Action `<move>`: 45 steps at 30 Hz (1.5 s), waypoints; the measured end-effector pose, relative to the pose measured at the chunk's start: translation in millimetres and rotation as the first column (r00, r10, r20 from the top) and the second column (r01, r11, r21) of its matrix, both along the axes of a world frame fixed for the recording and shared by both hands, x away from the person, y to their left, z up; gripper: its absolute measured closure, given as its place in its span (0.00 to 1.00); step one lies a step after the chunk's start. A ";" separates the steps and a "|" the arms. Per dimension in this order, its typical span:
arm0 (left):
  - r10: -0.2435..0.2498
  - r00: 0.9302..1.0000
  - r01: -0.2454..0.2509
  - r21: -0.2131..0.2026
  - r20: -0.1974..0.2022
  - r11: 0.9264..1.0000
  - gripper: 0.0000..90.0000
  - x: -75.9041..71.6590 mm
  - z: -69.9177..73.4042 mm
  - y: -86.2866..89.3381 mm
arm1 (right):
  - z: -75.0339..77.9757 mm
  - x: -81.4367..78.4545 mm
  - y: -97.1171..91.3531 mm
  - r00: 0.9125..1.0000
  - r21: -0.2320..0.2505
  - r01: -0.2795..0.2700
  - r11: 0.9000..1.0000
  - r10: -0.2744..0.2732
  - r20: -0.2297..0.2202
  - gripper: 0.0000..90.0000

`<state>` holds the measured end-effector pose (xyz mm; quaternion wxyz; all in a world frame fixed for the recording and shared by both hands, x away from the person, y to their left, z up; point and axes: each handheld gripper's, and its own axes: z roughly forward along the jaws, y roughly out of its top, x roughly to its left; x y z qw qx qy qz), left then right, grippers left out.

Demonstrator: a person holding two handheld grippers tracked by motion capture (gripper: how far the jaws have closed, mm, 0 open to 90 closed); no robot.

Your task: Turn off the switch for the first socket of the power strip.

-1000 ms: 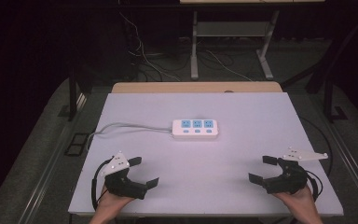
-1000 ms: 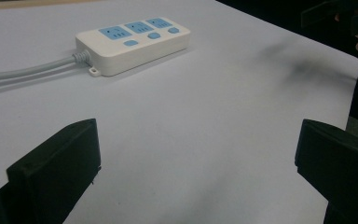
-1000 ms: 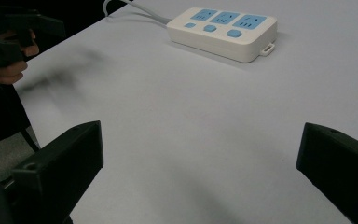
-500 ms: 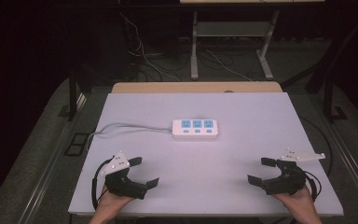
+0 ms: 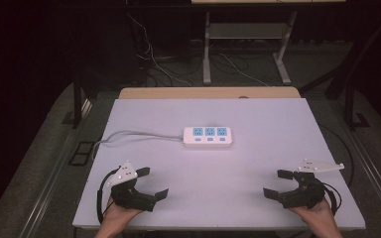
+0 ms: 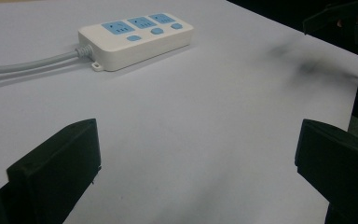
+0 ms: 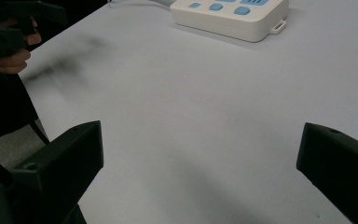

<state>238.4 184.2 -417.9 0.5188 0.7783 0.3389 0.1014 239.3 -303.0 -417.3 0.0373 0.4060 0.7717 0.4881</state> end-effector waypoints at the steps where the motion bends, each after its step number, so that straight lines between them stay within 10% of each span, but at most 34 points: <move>1: 0.000 1.000 0.000 0.000 0.000 1.000 0.00 0.0 0.0 0.0 | 0.0 0.0 0.0 1.000 0.000 0.000 1.000 0.000 0.000 0.00; 45: -0.130 0.990 0.135 0.087 -0.055 0.987 0.00 62.3 54.4 -28.2 | -2.7 0.1 -2.7 1.000 -0.018 0.003 1.000 -0.003 -0.011 0.00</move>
